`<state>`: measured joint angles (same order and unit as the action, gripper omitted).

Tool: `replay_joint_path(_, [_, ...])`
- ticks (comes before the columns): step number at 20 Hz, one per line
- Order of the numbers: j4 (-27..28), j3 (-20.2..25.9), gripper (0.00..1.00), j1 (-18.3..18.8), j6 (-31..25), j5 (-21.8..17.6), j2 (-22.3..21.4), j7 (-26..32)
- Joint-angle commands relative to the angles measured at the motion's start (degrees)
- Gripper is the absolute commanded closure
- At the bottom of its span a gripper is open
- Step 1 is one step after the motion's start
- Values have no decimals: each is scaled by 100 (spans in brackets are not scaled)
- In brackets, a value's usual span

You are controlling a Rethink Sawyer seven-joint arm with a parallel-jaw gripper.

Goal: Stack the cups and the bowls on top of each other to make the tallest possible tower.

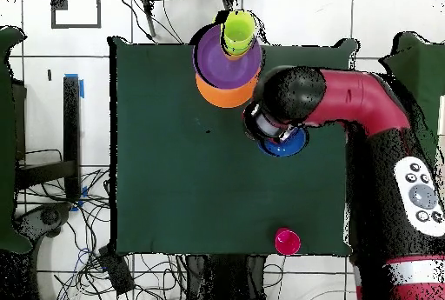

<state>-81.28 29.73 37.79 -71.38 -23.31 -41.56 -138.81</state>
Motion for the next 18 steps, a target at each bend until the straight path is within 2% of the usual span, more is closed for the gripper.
replay_joint_path(1, [963,108,100,-511,-1404,106,232,564])
replay_joint_path(10, [2007,29,100,-1039,-2536,-12,468,291])
replay_joint_path(18, [2875,5,100,-1410,-2916,-162,927,200])
